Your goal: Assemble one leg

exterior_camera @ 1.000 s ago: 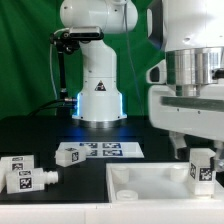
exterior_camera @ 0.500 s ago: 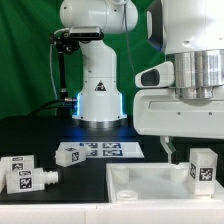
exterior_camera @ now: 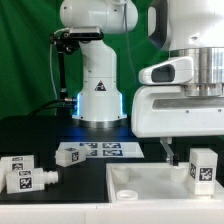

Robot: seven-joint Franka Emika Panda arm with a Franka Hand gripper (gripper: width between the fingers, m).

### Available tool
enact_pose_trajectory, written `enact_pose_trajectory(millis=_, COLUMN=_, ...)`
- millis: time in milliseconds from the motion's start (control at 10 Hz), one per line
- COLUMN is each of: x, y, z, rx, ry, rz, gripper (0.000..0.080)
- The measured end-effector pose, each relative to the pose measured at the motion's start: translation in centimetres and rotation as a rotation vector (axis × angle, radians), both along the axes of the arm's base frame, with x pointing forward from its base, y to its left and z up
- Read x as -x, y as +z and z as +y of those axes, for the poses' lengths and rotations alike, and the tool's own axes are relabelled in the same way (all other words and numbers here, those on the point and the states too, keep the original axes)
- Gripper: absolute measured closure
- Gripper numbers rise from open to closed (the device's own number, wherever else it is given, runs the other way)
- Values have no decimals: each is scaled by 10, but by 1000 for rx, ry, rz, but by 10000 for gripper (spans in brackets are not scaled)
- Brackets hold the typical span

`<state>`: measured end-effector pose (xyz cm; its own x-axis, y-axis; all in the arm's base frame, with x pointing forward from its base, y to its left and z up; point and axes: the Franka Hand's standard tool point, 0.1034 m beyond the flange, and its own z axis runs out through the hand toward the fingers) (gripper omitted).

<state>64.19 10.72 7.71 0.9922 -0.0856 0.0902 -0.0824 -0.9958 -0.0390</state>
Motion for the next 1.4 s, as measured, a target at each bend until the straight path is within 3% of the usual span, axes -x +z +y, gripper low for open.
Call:
enact_pose_trajectory(millis=100, x=0, y=0, z=0, rx=-4, ry=-24, rz=1, gripper=249)
enact_pose_trajectory(millis=200, x=0, y=0, z=1, rx=-15, ry=-125, rz=4, gripper=417)
enact_pose_trajectory(millis=300, x=0, y=0, z=1, rx=-20, ry=-181, rz=6, gripper=417)
enact_pose_trajectory(millis=400, x=0, y=0, z=1, rx=-27, ry=-248, rz=8, gripper=514)
enact_pose_trajectory(millis=800, x=2, y=2, z=2, rx=-59, ry=-800, rz=46, gripper=514)
enact_pose_trajectory(millis=1100, x=1, y=-2, z=1, rx=-144, ry=-1369, rz=85, gripper=514)
enact_pose_trajectory(millis=1400, x=2, y=-3, z=3, rx=-156, ry=-1503, rz=90, gripper=491)
